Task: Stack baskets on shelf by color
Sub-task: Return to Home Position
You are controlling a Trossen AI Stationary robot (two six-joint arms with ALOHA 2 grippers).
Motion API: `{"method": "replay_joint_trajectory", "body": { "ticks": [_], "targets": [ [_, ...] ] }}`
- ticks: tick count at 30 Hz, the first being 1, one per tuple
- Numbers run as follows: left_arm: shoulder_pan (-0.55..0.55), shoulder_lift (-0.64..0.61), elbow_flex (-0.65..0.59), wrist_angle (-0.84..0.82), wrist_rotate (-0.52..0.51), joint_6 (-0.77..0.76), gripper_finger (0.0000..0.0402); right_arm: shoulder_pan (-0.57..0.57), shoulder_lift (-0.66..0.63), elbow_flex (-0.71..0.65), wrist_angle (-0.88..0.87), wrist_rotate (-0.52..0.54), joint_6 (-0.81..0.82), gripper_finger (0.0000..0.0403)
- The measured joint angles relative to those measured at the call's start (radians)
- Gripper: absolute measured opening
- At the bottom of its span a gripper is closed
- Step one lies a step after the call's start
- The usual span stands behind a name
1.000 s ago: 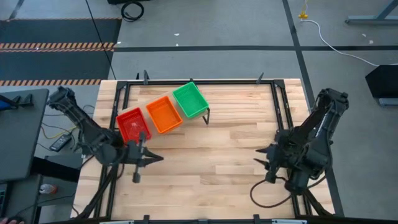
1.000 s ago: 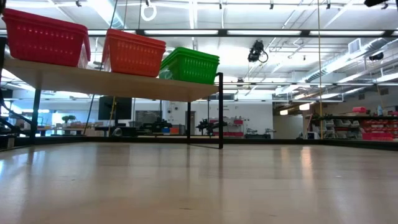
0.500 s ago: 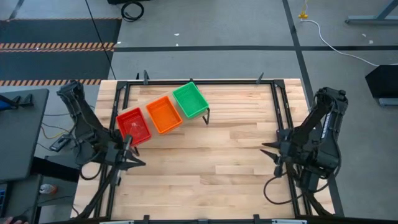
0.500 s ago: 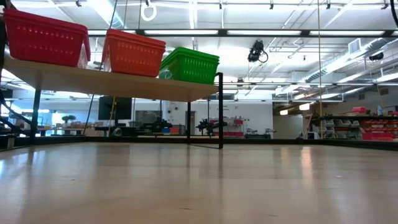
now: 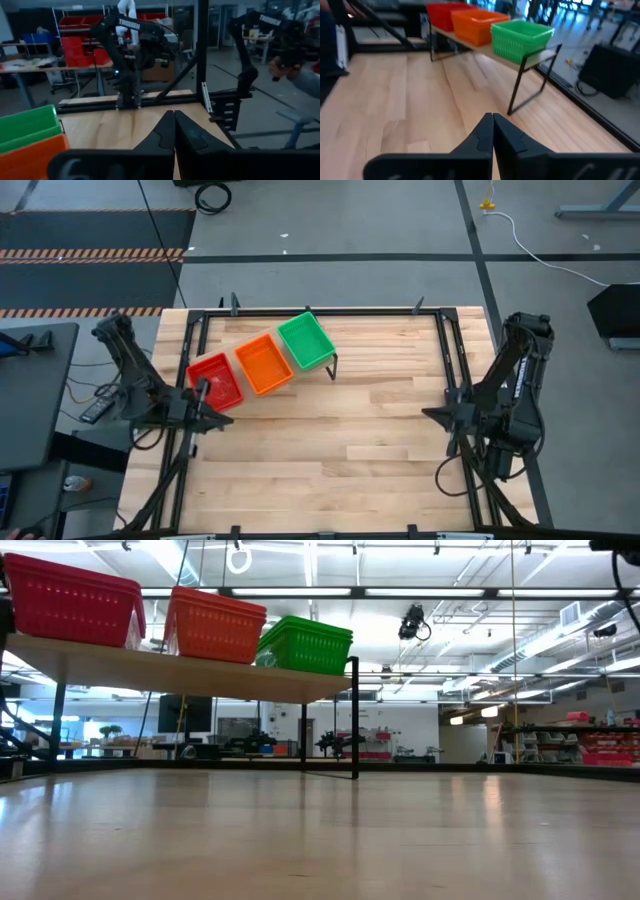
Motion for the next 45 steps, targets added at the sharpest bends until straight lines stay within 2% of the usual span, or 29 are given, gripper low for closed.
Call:
{"method": "replay_joint_trajectory", "body": {
  "ticks": [3, 6, 9, 16, 24, 31, 35, 38, 45],
  "targets": [
    [0.025, -0.054, -0.102, 0.127, 0.051, 0.04, 0.0001, 0.019, -0.051, -0.085, 0.045, 0.072, 0.012, 0.0014],
    [0.048, -0.109, -0.187, 0.286, 0.125, 0.101, 0.0001, 0.037, -0.102, -0.167, 0.095, 0.192, 0.023, 0.0008],
    [0.064, -0.172, -0.219, 0.338, 0.14, 0.129, 0.0001, 0.04, -0.153, -0.238, 0.1, 0.283, 0.039, 0.0005],
    [0.145, -0.229, -0.223, 0.32, 0.169, 0.163, 0.0, 0.002, -0.277, -0.339, 0.082, 0.289, 0.114, 0.0005],
    [0.295, -0.22, -0.224, 0.279, 0.357, 0.116, 0.0, 0.0, -0.364, -0.319, -0.024, 0.291, 0.068, 0.0005],
    [0.419, -0.218, -0.224, 0.273, 0.545, 0.045, 0.0, -0.012, -0.401, -0.318, -0.021, 0.289, 0.041, 0.0004],
    [0.454, -0.218, -0.224, 0.241, 0.551, 0.023, 0.0001, -0.015, -0.401, -0.318, -0.021, 0.289, 0.04, 0.0004],
    [0.466, -0.218, -0.224, 0.247, 0.594, 0.02, 0.0002, -0.001, -0.399, -0.318, -0.02, 0.289, 0.023, 0.0003],
    [0.493, -0.218, -0.224, 0.25, 0.614, 0.033, 0.0001, 0.075, -0.388, -0.322, 0.011, 0.29, -0.004, 0.0002]
  ]
}}
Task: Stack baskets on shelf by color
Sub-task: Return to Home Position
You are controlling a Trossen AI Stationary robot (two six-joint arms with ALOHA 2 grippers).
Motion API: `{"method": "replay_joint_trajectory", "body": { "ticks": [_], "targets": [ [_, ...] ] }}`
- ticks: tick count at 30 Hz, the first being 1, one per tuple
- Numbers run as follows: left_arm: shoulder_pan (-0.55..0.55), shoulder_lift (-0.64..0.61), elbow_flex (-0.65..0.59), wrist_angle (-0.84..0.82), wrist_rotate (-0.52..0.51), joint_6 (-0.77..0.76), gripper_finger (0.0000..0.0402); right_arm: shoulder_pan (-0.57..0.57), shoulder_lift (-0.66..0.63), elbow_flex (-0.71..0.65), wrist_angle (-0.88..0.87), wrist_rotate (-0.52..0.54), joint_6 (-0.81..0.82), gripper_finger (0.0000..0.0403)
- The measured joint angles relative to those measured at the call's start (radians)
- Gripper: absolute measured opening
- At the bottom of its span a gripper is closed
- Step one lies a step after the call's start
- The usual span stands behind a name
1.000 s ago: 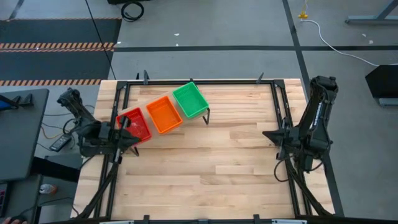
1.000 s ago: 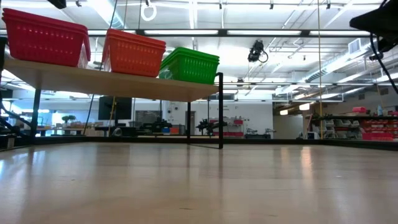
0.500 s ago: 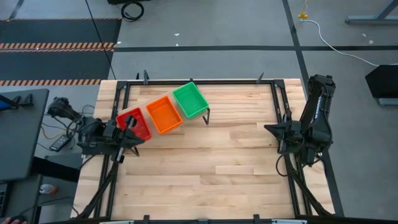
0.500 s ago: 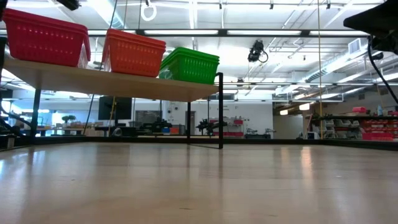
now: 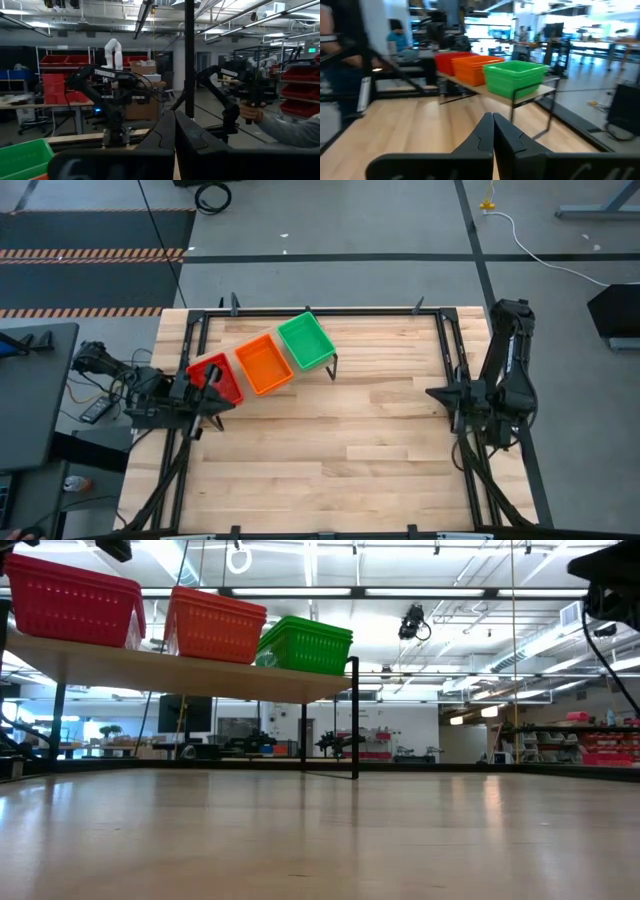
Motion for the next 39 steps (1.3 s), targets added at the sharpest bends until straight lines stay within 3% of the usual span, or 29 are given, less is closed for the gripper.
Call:
{"method": "replay_joint_trajectory", "body": {
  "ticks": [5, 13, 19, 24, 30, 33, 36, 39],
  "targets": [
    [0.048, -0.002, 0.013, -0.001, 0.045, 0.033, 0.0001, 0.083, 0.027, -0.03, 0.029, -0.003, 0.013, 0.0002],
    [0.126, 0.0, 0.035, -0.001, 0.175, 0.02, 0.0001, 0.096, 0.057, -0.035, 0.053, -0.002, 0.044, 0.0001],
    [0.153, 0.001, 0.035, -0.01, 0.201, -0.006, 0.0001, 0.109, 0.107, 0.022, 0.179, -0.002, -0.117, 0.0],
    [0.153, 0.001, 0.035, -0.013, 0.208, -0.007, 0.0002, 0.062, 0.152, 0.066, 0.314, -0.006, -0.352, 0.0],
    [0.153, 0.001, 0.035, -0.024, 0.224, -0.036, 0.0003, -0.033, 0.161, 0.066, 0.388, -0.104, -0.314, 0.0001],
    [0.152, 0.001, 0.035, -0.022, 0.24, -0.034, 0.0003, -0.067, 0.189, 0.066, 0.643, -0.205, -0.536, 0.0001],
    [0.152, 0.001, 0.035, -0.023, 0.24, -0.032, 0.0003, -0.139, 0.211, 0.066, 0.962, -0.332, -0.917, 0.0002],
    [0.152, 0.001, 0.035, -0.023, 0.241, -0.04, 0.0003, -0.259, 0.214, 0.066, 1.166, -0.466, -1.233, 0.0002]
  ]
}}
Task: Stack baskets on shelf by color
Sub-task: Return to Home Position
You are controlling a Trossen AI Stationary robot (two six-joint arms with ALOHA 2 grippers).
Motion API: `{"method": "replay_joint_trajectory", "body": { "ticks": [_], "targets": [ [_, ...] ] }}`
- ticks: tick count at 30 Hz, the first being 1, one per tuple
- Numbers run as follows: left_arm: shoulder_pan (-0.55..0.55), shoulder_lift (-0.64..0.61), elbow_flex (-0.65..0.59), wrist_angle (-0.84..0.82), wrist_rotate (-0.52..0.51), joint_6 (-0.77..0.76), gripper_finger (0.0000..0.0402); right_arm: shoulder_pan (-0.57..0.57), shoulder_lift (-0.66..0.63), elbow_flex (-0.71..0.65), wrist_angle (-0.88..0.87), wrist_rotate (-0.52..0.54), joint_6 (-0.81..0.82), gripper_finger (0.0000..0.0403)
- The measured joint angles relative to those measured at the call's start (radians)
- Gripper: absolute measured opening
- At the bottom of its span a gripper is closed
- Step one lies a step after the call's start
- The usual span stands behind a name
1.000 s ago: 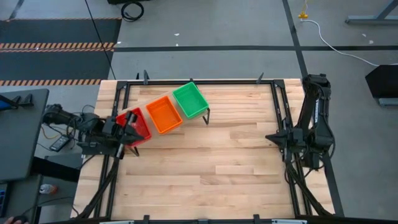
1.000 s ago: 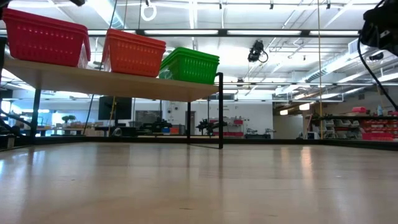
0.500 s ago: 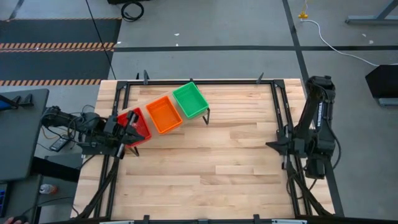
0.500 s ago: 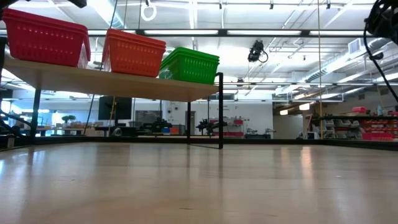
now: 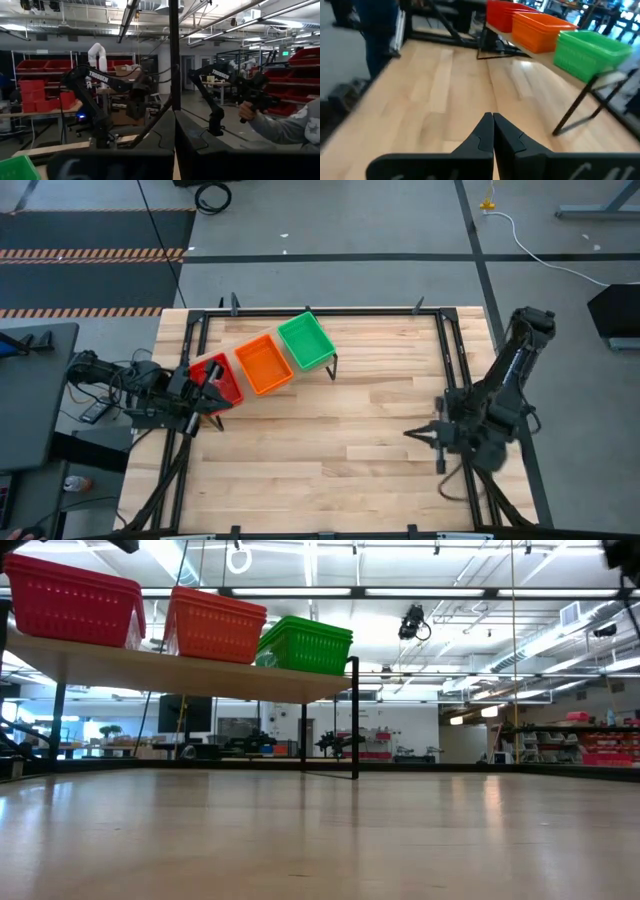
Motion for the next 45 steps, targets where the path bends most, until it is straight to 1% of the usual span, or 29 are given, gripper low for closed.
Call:
{"method": "replay_joint_trajectory", "body": {
  "ticks": [2, 5, 7, 8, 10, 13, 16, 19, 22, 28, 32, 35, 37, 41, 45],
  "targets": [
    [-0.002, 0.0, 0.0, -0.001, 0.0, -0.018, 0.0004, -0.089, -0.005, 0.0, 0.018, -0.058, -0.093, 0.0002],
    [-0.004, 0.0, 0.0, -0.013, 0.0, -0.025, 0.0004, -0.209, -0.038, -0.024, 0.003, -0.102, -0.122, 0.0003],
    [-0.004, 0.0, -0.004, -0.015, -0.001, 0.012, 0.0004, -0.274, -0.073, -0.068, 0.032, -0.164, -0.153, 0.0003],
    [-0.004, 0.002, -0.006, -0.012, -0.002, 0.027, 0.0004, -0.303, -0.096, -0.094, 0.06, -0.2, -0.172, 0.0003],
    [-0.004, 0.013, -0.019, 0.015, -0.003, 0.029, 0.0004, -0.353, -0.145, -0.155, 0.178, -0.27, -0.24, 0.0003],
    [-0.004, 0.027, -0.024, 0.03, -0.003, 0.005, 0.0004, -0.406, -0.23, -0.275, 0.385, -0.362, -0.38, 0.0004],
    [-0.004, 0.044, -0.023, 0.064, -0.004, -0.012, 0.0004, -0.452, -0.333, -0.389, 0.537, -0.405, -0.463, 0.0004],
    [-0.004, 0.065, -0.023, 0.085, -0.022, -0.009, 0.0005, -0.488, -0.443, -0.457, 0.547, -0.47, -0.458, 0.0004],
    [-0.003, 0.079, -0.023, 0.114, -0.054, 0.004, 0.0005, -0.511, -0.537, -0.485, 0.544, -0.523, -0.456, 0.0004],
    [-0.003, 0.084, -0.023, 0.123, -0.063, 0.01, 0.0006, -0.531, -0.654, -0.532, 0.515, -0.551, -0.492, 0.0005],
    [-0.003, 0.085, -0.023, 0.122, -0.063, 0.008, 0.0008, -0.55, -0.707, -0.578, 0.501, -0.551, -0.464, 0.0005],
    [-0.003, 0.085, -0.023, 0.115, -0.063, -0.018, 0.0009, -0.564, -0.715, -0.578, 0.422, -0.551, -0.389, 0.0006],
    [-0.003, 0.085, -0.023, 0.104, -0.047, -0.023, 0.0011, -0.566, -0.713, -0.578, 0.4, -0.551, -0.357, 0.0008],
    [-0.003, 0.084, -0.023, 0.107, 0.015, -0.012, 0.0015, -0.566, -0.707, -0.578, 0.394, -0.551, -0.345, 0.0016],
    [-0.003, 0.084, -0.023, 0.106, 0.019, -0.041, 0.0011, -0.566, -0.707, -0.578, 0.395, -0.551, -0.345, 0.0018]
  ]
}}
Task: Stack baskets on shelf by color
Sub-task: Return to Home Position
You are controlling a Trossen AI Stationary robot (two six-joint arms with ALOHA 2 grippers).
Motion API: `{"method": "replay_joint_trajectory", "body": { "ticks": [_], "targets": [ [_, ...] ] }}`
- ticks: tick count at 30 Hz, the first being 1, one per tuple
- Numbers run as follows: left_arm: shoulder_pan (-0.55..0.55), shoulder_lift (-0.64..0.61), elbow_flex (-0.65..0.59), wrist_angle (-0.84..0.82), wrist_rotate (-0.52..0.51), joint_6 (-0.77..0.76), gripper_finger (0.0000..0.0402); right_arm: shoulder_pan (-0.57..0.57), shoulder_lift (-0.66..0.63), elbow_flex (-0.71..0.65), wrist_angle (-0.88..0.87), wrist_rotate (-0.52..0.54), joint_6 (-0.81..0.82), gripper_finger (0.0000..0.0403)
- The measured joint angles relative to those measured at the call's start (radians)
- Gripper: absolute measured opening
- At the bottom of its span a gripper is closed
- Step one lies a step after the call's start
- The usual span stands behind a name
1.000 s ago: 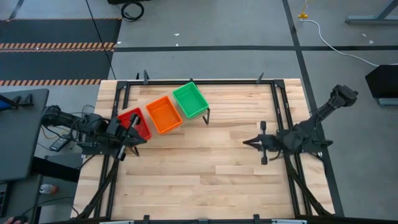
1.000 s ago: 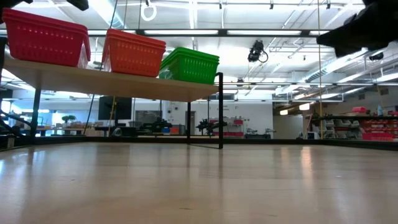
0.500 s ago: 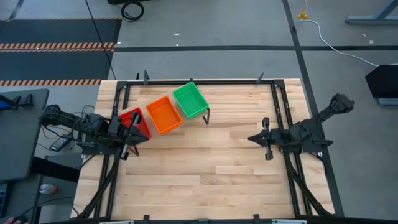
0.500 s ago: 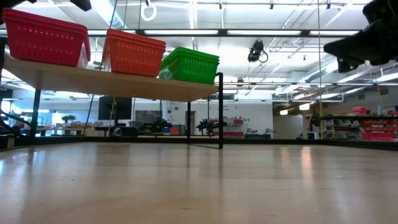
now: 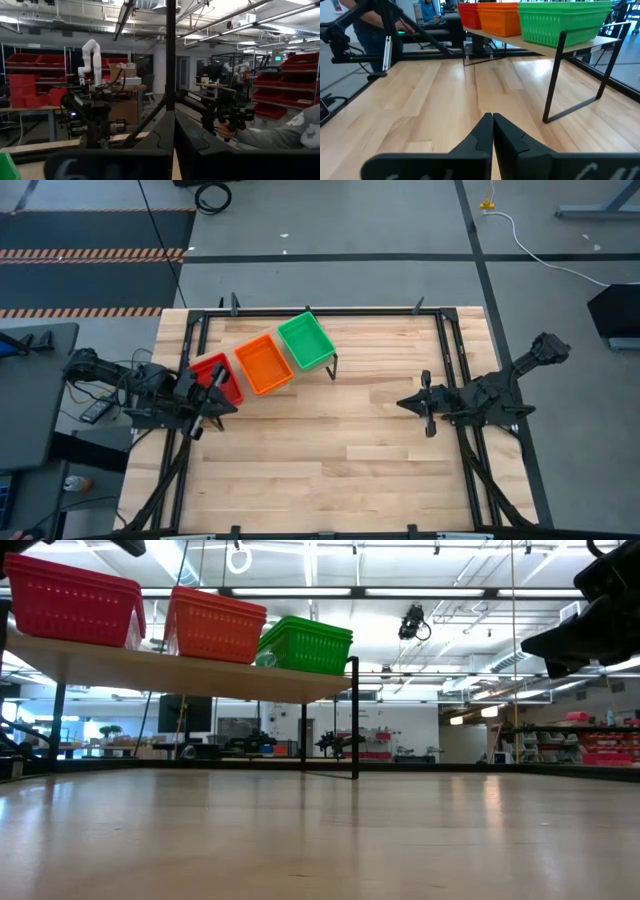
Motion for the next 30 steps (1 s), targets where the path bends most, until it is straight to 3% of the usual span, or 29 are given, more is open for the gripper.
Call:
{"method": "replay_joint_trajectory", "body": {
  "ticks": [10, 16, 20, 30],
  "targets": [
    [-0.04, -0.084, -0.009, -0.024, 0.024, -0.044, 0.0005, 0.0, 0.0, 0.0, 0.0, 0.0, 0.038, 0.0016],
    [-0.058, -0.265, -0.113, -0.017, -0.037, -0.046, 0.0005, 0.0, 0.0, 0.0, -0.009, 0.0, 0.063, 0.0016],
    [-0.058, -0.397, -0.157, -0.016, -0.012, -0.059, 0.0005, 0.0, 0.0, 0.0, -0.009, 0.0, 0.062, 0.0016],
    [-0.062, -0.4, -0.176, -0.056, 0.042, -0.074, 0.0006, 0.0, 0.012, 0.0, -0.016, 0.0, 0.076, 0.0016]
  ]
}}
